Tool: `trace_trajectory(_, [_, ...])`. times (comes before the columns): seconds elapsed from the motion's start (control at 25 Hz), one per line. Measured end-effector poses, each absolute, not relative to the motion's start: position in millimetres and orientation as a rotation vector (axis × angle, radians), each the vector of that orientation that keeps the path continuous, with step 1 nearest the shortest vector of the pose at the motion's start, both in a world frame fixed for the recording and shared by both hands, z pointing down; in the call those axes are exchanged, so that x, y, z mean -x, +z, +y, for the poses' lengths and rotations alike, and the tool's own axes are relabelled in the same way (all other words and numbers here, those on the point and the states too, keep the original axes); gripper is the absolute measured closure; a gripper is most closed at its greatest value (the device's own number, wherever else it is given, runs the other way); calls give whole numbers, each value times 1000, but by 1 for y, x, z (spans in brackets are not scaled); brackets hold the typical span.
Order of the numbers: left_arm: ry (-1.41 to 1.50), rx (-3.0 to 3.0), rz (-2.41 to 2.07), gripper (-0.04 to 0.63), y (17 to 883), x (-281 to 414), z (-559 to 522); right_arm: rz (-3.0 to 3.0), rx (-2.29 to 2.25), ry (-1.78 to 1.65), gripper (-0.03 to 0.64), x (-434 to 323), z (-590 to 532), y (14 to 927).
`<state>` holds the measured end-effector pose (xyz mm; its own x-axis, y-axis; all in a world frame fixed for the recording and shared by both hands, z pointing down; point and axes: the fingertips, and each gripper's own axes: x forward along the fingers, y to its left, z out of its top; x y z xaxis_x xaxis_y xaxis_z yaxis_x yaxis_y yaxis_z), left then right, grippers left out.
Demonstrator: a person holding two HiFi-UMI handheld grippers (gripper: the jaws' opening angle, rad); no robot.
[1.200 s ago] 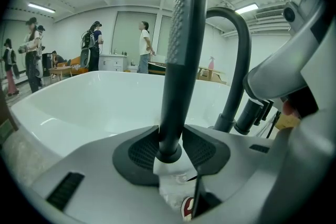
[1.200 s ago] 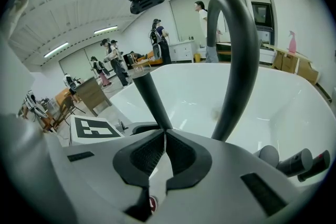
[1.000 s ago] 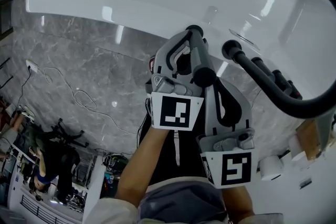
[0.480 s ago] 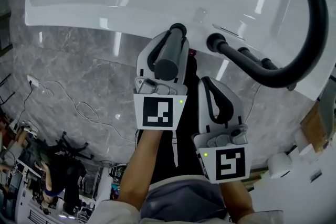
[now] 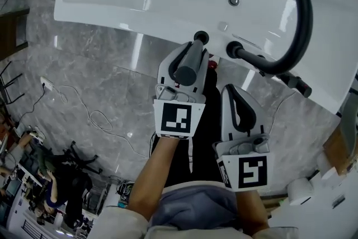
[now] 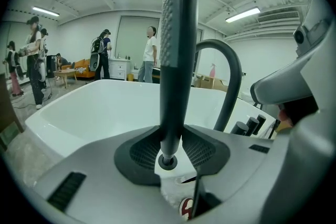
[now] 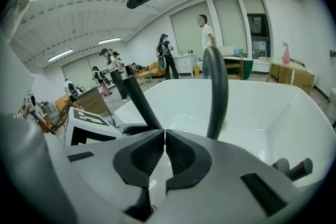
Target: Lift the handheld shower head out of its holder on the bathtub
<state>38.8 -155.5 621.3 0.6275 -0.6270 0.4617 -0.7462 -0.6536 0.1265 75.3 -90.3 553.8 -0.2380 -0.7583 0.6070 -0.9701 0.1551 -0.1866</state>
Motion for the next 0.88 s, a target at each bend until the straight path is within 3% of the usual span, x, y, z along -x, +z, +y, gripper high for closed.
trace_trajectory(0.88, [429, -2745, -980, 462, 447, -5, -129, -2191, -1742, 592, 596, -40, -85, 395])
